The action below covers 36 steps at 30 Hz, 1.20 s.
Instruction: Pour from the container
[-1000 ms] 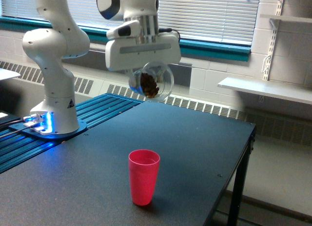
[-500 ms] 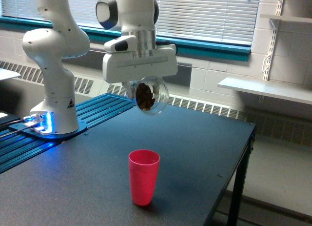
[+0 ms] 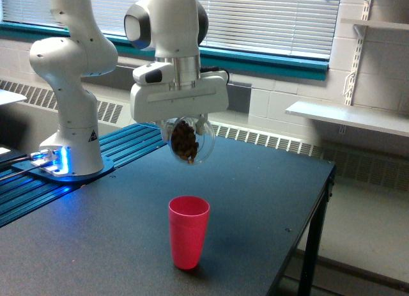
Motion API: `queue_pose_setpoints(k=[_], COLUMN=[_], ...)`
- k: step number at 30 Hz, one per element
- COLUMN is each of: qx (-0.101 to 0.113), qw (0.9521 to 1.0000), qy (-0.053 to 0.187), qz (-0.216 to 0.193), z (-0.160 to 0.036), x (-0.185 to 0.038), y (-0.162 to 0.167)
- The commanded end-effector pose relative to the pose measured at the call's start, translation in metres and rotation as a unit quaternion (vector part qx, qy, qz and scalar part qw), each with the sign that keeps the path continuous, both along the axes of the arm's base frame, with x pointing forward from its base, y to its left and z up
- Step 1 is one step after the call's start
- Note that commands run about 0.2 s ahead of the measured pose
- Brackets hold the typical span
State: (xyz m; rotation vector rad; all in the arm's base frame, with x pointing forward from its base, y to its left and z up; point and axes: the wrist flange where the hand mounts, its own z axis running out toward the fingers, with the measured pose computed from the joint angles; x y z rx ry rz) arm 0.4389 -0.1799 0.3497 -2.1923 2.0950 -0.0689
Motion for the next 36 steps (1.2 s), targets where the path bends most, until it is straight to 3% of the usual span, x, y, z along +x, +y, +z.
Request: queue_pose_setpoints(k=[1, 14, 36], qx=[0.007, 0.022, 0.024], qw=[0.9999, 0.9991, 0.9966], qy=[0.007, 0.029, 0.066], qz=[-0.005, -0.022, -0.043], z=[-0.003, -0.02, -0.026], x=[0.003, 0.008, 0.016], y=[-0.008, -0.018, -0.025])
